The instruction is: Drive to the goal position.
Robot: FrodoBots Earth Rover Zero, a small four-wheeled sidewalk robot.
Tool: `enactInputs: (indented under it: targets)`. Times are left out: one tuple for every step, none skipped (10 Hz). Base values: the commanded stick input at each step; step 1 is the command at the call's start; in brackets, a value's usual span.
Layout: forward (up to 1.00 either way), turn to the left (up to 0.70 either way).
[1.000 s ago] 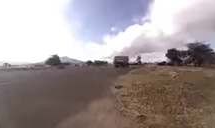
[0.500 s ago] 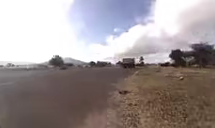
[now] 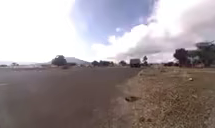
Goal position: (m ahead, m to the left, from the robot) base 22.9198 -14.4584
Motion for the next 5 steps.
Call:
enactInputs:
  targets:
    - [0.87, 0.0]
    - [0.87, -0.18]
    - [0.87, -0.35]
    - [0.88, -0.36]
    - [0.87, -0.35]
